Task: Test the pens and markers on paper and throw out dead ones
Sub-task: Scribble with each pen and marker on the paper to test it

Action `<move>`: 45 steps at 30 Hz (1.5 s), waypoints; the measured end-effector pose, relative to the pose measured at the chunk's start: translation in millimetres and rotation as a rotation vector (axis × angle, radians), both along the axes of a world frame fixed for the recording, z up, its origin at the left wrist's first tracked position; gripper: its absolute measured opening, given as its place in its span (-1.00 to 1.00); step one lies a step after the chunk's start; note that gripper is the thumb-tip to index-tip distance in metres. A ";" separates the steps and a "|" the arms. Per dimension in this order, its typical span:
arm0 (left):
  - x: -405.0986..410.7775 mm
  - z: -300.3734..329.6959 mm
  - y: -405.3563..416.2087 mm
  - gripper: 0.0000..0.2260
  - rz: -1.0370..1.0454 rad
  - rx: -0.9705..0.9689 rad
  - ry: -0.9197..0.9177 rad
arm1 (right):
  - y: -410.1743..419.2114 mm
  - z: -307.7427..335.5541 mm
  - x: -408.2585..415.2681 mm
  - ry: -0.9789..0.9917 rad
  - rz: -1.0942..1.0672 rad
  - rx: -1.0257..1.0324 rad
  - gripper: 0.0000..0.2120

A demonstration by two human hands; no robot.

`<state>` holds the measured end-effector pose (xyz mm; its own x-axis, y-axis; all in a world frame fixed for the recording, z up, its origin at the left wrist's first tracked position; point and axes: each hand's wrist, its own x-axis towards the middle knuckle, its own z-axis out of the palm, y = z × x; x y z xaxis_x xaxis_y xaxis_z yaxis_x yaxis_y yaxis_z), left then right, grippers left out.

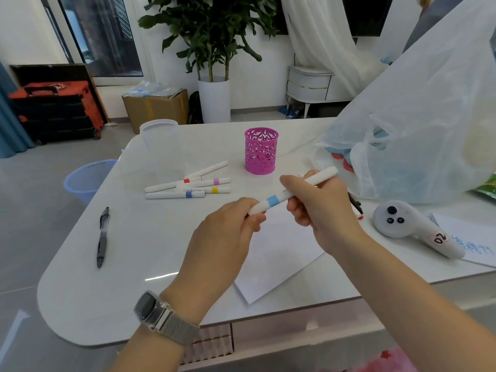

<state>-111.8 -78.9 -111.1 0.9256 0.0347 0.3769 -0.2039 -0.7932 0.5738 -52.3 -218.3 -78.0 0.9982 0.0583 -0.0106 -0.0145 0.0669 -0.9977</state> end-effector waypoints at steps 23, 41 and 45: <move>-0.2 4.6 7.8 -0.80 0.108 0.142 0.068 | 12.8 -18.9 6.2 0.342 0.157 0.248 -0.77; 29.7 -10.6 42.0 -0.87 0.248 0.097 0.247 | -75.3 -29.8 72.0 -0.220 -0.054 -1.104 -0.62; 29.8 -15.6 32.6 -0.88 0.216 0.095 0.246 | -91.8 -51.2 85.8 -0.127 -0.304 -1.182 -0.58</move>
